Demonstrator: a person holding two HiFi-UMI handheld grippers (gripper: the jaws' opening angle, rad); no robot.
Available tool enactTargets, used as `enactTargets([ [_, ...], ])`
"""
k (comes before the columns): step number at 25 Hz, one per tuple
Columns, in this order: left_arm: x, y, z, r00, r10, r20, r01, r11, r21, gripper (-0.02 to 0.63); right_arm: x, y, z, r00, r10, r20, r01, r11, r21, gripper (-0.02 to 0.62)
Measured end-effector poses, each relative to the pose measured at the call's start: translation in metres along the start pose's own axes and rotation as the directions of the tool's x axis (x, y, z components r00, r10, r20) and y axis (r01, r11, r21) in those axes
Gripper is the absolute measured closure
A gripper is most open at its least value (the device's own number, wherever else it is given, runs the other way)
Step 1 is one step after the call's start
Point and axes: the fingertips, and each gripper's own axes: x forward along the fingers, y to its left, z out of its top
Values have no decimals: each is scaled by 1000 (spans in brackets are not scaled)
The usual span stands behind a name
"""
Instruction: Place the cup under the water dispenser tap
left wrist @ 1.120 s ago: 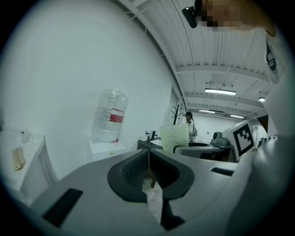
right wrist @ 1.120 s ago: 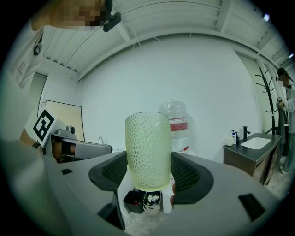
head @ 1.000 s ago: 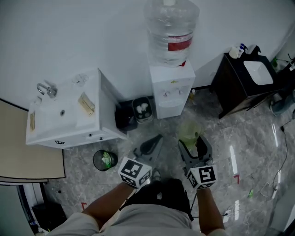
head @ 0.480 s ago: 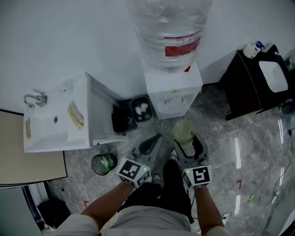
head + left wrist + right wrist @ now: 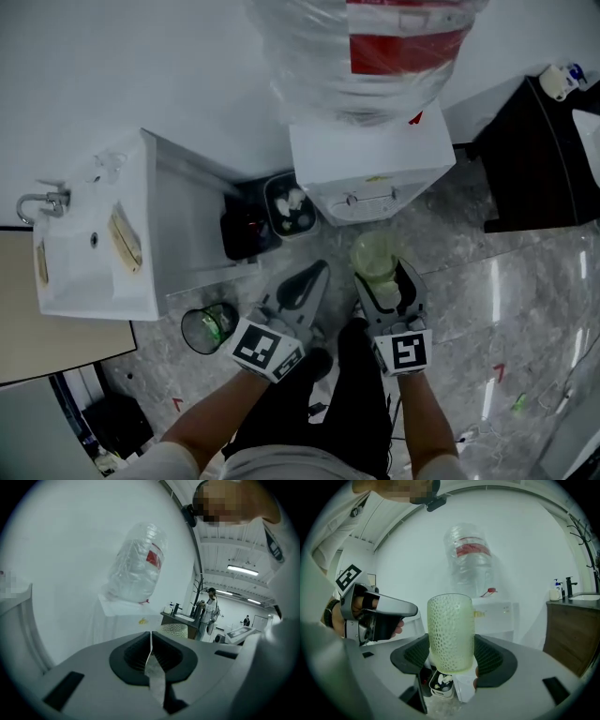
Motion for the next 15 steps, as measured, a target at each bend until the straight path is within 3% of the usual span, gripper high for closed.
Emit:
enactTargets([
  [5, 25, 36, -73, 1000, -1, -18, 1, 1000, 2, 588, 42, -18, -89, 1000, -13, -1, 13, 1000, -25, 285],
  [10, 50, 66, -136, 999, 6, -43, -6, 1000, -4, 588, 92, -47, -184, 996, -32, -78, 29, 999, -41, 285],
  [15, 62, 88, -178, 997, 14, -76, -15, 1000, -2, 588, 135, -59, -229, 996, -27, -83, 23, 999, -48, 285],
])
